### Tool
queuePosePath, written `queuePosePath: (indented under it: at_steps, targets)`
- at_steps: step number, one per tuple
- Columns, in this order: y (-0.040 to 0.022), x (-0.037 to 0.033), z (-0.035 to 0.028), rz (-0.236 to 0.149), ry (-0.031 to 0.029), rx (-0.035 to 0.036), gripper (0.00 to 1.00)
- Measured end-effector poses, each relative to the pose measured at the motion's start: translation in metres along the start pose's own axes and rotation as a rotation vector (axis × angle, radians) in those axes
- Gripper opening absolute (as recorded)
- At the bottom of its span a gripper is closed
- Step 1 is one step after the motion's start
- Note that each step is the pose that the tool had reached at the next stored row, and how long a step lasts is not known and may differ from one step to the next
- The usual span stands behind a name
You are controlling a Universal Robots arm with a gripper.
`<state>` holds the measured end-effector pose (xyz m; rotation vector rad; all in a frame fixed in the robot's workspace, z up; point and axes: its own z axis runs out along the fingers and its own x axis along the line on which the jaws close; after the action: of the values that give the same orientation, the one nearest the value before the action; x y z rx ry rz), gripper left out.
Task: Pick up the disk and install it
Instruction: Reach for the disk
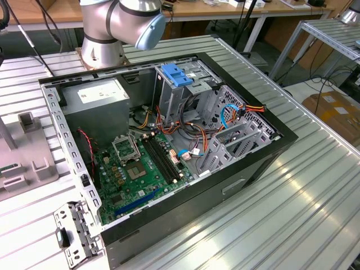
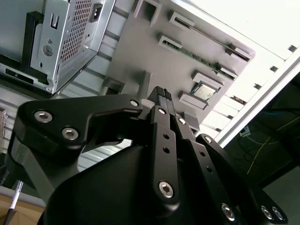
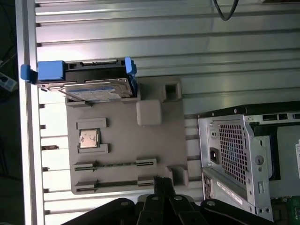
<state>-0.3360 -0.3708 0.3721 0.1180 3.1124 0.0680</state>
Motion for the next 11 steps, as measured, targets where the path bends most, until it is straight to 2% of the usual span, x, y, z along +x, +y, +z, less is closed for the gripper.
queuePosePath:
  at_steps: [7, 11]
  targets:
    - [0.0058, 0.0088, 0.0042, 0.0, 0.0001, 0.0, 0.11]
    - [0.0077, 0.0094, 0.0055, 0.0, 0.0004, -0.0011, 0.11]
